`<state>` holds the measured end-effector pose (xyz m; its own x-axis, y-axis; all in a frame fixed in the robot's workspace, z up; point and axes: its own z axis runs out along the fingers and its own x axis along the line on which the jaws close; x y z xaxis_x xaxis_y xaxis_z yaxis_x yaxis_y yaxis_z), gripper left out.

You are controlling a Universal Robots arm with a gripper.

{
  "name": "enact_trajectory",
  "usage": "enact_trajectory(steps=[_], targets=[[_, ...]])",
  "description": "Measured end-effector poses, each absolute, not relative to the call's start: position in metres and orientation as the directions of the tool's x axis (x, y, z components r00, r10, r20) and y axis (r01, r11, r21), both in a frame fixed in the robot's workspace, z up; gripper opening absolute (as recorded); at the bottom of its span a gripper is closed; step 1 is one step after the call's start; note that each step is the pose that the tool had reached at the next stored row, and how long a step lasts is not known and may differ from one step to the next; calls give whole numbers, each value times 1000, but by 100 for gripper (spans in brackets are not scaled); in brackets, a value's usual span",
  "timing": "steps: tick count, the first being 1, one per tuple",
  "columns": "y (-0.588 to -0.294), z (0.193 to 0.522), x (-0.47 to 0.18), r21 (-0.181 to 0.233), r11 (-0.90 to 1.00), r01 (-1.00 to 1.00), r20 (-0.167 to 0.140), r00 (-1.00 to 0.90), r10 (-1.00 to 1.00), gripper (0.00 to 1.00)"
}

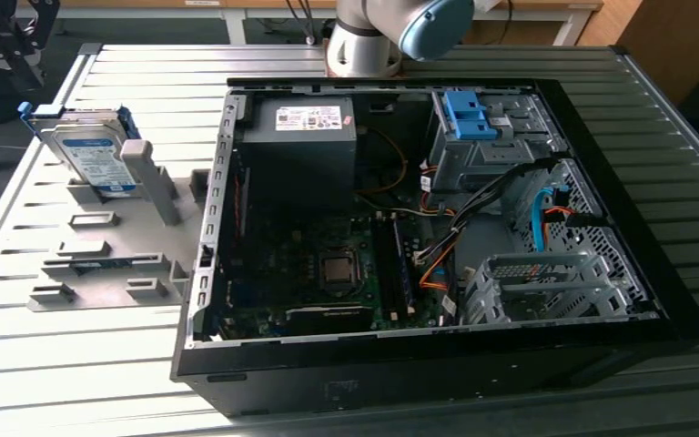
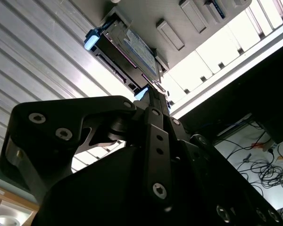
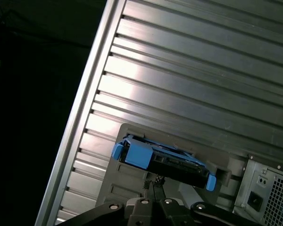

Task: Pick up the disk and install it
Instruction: 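Pick up the disk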

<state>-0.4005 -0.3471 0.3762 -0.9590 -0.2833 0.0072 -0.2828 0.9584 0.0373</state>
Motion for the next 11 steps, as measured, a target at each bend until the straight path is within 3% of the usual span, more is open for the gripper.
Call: enact_trajectory(steps=[11], targets=[[-347,376,-400,37,955,-294,7,-955,-295,11]])
